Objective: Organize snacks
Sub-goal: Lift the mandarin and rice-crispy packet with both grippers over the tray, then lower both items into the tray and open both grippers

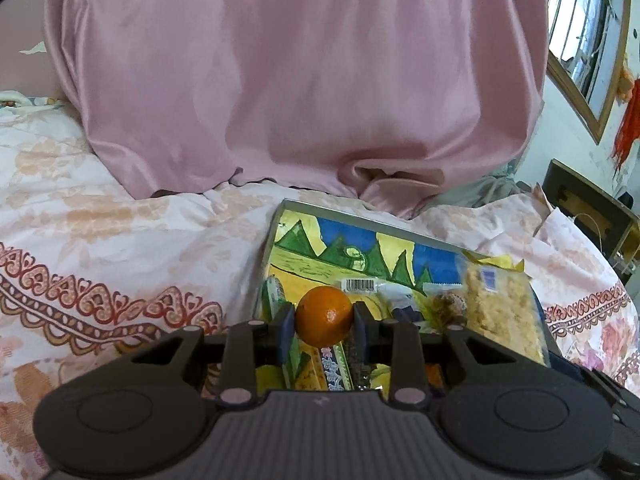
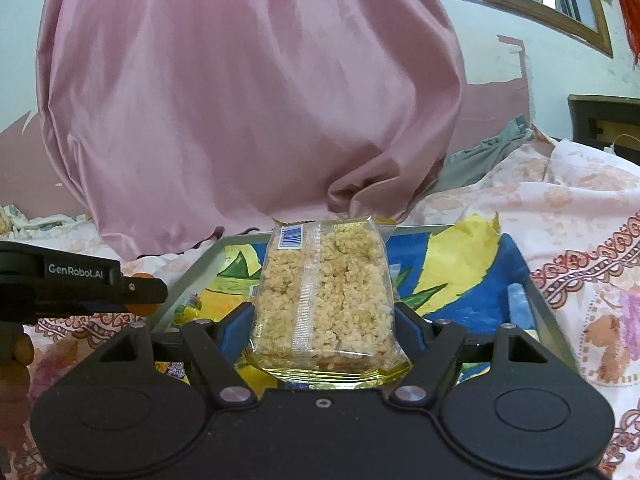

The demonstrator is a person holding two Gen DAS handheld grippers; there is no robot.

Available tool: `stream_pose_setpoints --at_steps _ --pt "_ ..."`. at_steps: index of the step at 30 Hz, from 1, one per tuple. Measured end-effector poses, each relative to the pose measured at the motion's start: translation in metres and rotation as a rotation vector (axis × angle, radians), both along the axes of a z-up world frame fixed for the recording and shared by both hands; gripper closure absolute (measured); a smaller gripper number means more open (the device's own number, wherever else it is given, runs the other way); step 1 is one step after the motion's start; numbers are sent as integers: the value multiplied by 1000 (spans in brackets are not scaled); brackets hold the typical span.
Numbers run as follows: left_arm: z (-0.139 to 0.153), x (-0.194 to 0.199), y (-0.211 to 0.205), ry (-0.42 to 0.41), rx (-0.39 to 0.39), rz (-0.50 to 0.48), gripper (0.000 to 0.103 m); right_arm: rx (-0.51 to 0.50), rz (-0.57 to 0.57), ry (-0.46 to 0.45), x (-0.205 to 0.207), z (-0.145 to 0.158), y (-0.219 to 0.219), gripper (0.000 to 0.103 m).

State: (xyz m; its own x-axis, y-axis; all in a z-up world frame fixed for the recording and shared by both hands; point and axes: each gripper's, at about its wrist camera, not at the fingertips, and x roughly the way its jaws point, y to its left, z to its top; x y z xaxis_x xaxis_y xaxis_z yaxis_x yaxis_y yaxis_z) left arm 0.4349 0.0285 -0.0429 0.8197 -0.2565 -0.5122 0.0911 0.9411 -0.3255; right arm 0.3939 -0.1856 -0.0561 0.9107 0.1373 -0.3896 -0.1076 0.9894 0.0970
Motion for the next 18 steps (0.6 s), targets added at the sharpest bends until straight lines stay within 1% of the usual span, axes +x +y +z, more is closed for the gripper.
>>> stream_pose_setpoints --at_steps 6,11,14,18 --pt "-9 3 -6 12 45 -18 70 -1 -2 -2 14 -11 17 27" --pt "-18 7 -8 38 74 -15 70 -99 43 14 20 -22 36 27" --pt "-20 6 -9 38 64 -17 69 -146 51 -4 19 -26 42 27" --pt "-21 7 -10 46 57 -21 69 -158 53 -6 19 -25 45 25"
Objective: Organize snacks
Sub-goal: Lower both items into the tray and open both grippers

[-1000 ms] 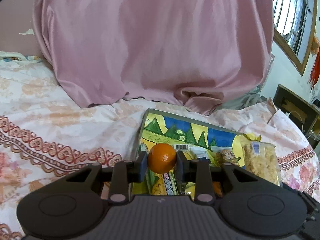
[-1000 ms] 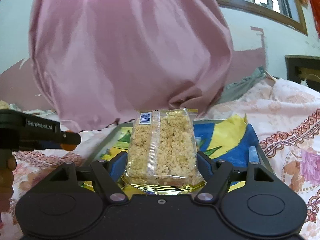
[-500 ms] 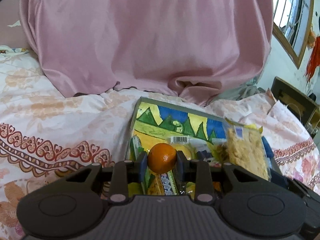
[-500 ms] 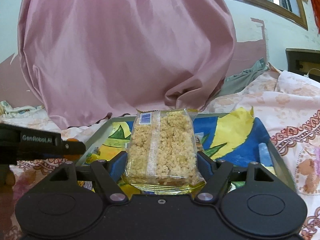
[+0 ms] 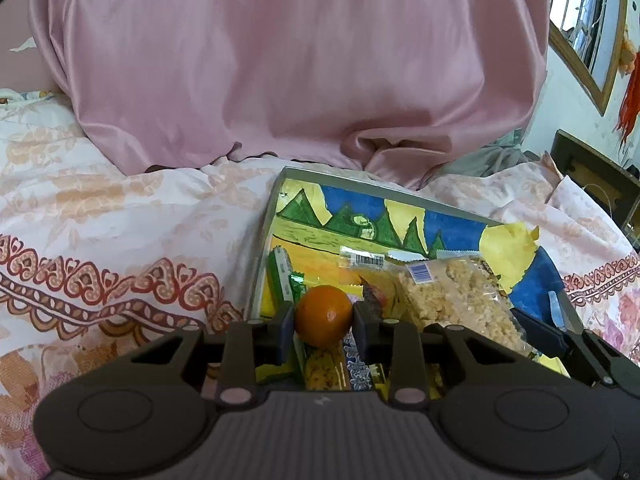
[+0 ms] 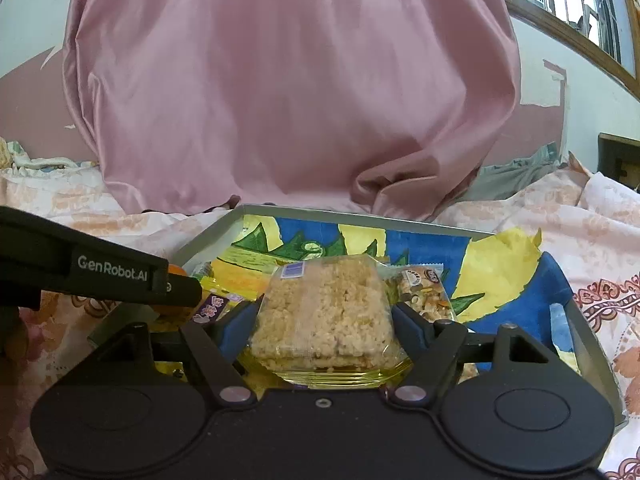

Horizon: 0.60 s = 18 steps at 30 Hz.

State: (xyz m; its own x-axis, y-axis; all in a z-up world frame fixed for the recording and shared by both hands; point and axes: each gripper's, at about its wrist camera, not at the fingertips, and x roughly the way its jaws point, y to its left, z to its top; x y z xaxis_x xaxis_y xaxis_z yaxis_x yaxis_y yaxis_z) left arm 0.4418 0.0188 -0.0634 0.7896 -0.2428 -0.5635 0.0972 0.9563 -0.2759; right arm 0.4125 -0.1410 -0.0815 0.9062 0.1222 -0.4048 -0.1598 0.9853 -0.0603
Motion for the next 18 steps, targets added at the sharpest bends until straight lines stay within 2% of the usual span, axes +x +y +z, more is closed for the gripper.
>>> stream_pose_setpoints --at_steps 2,5,7,9,18 --pt "0 1 1 15 -10 -1 65 11 1 7 0 0 -1 24" --pt "-2 3 5 38 -53 3 62 13 -13 8 -1 2 -4 17" --pt "-2 4 8 50 -70 11 51 8 -21 4 -3 4 -5 14" --pt "-1 3 11 54 -91 22 45 2 -29 -2 -6 8 -8 11" --pt "26 -16 15 10 -104 48 32 22 -76 -23 -23 36 -20 7"
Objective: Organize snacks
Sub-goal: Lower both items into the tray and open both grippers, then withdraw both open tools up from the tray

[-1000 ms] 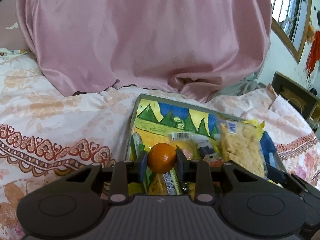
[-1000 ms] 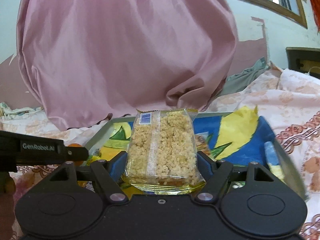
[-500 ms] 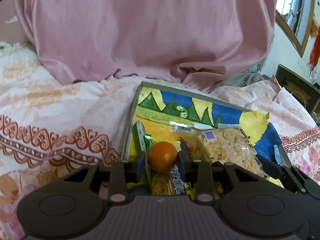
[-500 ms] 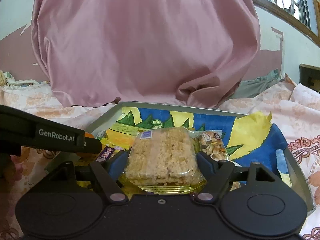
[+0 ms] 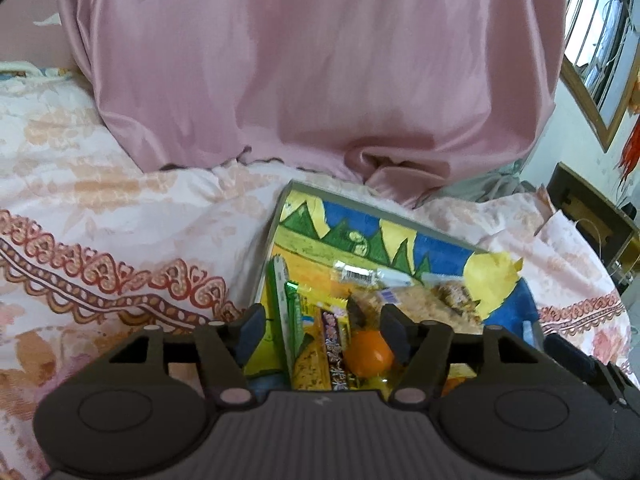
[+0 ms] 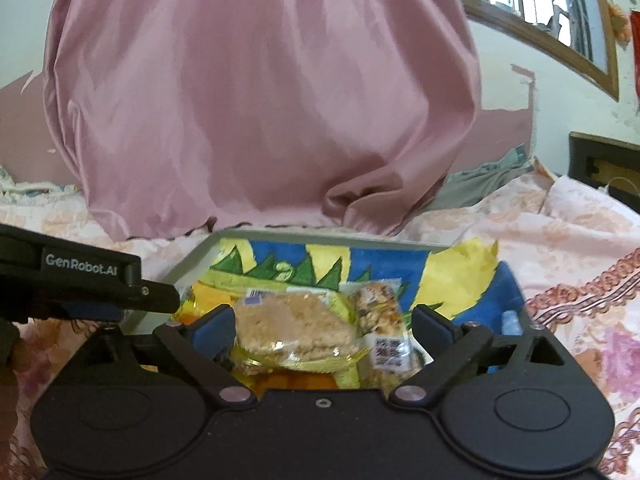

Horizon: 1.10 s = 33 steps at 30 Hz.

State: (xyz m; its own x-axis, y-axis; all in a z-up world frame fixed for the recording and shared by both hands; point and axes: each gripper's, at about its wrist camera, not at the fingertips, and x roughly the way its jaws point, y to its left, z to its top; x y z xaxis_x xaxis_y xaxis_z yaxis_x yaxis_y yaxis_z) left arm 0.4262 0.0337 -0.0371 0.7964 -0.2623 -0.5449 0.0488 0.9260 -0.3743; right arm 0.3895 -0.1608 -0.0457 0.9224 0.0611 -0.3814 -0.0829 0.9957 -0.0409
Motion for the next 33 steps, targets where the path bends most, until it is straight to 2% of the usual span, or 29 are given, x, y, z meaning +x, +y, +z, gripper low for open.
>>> stream_pose_setpoints --at_steps 6,11,16,24,30,33 --pt "27 -34 -1 -73 74 34 19 34 -36 -50 -24 31 -13 1" --pt "47 -69 -3 -126 144 51 8 39 -41 -77 -50 59 -26 1" --pt "65 -106 -4 -154 137 79 1 15 -48 -107 -92 80 -39 1" --pt "72 -172 -16 -166 160 77 1 48 -80 -97 -152 99 -61 1" --pt "75 -216 -40 -189 205 39 1 37 -95 -79 -201 99 -74 1" --pt "71 -236 -50 -178 200 22 1 37 -107 -60 -225 95 -81 1"
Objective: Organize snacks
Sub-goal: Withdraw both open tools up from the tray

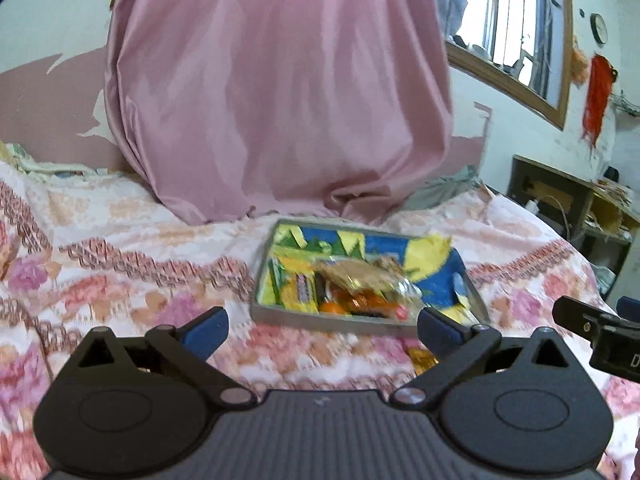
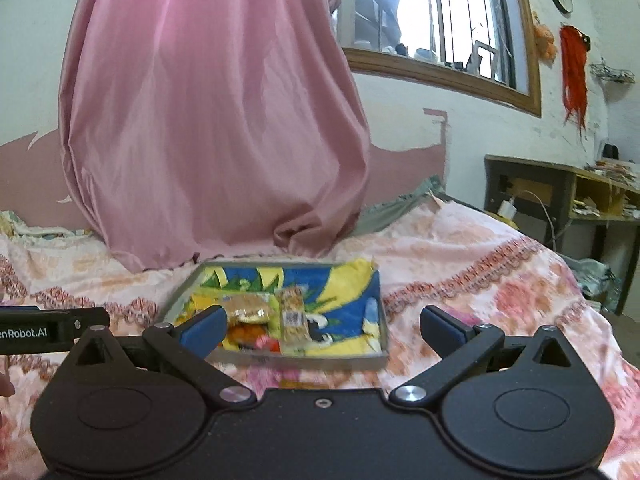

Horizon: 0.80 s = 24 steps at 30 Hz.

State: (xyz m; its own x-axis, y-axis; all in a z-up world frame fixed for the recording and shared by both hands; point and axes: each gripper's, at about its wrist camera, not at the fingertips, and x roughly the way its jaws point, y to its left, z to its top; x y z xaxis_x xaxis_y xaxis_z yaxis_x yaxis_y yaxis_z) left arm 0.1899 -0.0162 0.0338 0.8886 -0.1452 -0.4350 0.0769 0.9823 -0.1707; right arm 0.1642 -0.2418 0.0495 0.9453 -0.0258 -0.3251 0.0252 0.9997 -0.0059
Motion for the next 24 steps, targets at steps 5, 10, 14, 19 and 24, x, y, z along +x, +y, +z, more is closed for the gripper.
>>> stream_pose_setpoints --at_steps 5,10,14,19,24 --pt "-15 -29 -12 60 6 -33 1 0 -10 36 -33 -7 -6 1" --pt "-23 -51 -22 84 57 -63 1 2 -13 73 -59 -14 -8 1" --pt "-29 -64 -23 124 71 -66 1 6 -15 116 -74 -21 -8 1" --pt "-35 -75 -20 173 82 -59 1 17 -16 197 -87 -32 -7 1" --pt "-40 -80 -19 212 99 -56 1 17 -6 244 -96 -36 -4 1"
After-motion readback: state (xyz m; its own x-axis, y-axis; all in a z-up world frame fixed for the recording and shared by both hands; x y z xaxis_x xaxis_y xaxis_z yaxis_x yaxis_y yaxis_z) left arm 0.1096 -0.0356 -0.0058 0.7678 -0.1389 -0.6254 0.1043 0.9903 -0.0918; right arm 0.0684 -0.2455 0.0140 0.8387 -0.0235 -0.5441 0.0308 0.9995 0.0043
